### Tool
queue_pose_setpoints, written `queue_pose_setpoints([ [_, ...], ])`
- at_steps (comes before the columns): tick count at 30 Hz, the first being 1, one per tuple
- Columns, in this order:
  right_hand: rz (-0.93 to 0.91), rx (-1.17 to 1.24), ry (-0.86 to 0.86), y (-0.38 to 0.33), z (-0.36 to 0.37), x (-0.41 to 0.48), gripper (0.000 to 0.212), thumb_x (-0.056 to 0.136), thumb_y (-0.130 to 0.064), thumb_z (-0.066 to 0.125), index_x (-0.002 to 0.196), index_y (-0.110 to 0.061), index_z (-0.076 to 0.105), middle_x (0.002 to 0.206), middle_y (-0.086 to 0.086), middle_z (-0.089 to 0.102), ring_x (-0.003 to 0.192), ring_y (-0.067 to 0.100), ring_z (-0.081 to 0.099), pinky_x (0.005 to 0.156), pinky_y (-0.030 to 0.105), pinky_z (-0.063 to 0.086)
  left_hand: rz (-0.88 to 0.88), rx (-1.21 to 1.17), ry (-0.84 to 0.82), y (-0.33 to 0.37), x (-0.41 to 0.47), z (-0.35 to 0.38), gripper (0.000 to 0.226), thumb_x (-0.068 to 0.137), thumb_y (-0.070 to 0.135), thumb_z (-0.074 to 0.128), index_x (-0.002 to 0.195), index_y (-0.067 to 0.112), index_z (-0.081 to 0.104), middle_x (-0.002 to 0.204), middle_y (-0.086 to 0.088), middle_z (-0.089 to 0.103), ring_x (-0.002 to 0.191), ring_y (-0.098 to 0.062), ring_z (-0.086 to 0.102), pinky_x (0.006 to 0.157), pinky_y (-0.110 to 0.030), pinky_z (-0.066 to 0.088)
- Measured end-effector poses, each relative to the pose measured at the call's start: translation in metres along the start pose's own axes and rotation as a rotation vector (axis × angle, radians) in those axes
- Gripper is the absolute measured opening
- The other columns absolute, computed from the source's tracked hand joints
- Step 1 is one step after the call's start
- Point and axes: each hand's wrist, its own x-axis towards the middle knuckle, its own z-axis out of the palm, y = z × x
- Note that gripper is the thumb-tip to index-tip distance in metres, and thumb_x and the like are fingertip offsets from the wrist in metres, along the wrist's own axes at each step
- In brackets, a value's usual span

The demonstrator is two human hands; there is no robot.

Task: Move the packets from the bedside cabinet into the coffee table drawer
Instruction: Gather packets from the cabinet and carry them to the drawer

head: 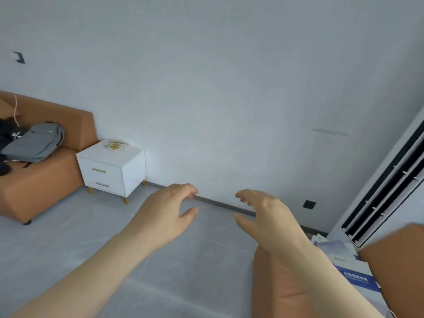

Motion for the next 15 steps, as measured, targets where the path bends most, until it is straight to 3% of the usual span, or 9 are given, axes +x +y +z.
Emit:
queue_pose_setpoints([
  [7, -0.129, 0.022, -0.070, 0.021, 0.024, 0.131, 0.044, 0.092, -0.039, 0.055, 0.134, -0.029, 0.048, 0.121, -0.012, 0.058, 0.110, 0.006, 0.055, 0.085, 0.021, 0.046, -0.148, 0.014, 0.074, -0.051, 0.081, 0.010, 0.034, 0.089, 0.031, 0.061, 0.122, 0.030, 0.055, 0.112, 0.019, 0.059, 0.105, 0.000, 0.053, 0.081, -0.015, 0.040],
  [15, -0.270, 0.050, -0.149, -0.009, 0.079, 0.255, 0.043, 0.093, -0.039, 0.054, 0.134, -0.028, 0.047, 0.122, -0.011, 0.058, 0.110, 0.009, 0.055, 0.088, 0.024, 0.045, -0.287, 0.061, 0.082, -0.142, 0.141, 0.006, 0.033, 0.090, 0.035, 0.058, 0.122, 0.031, 0.054, 0.114, 0.019, 0.059, 0.102, 0.001, 0.053, 0.075, -0.014, 0.035],
])
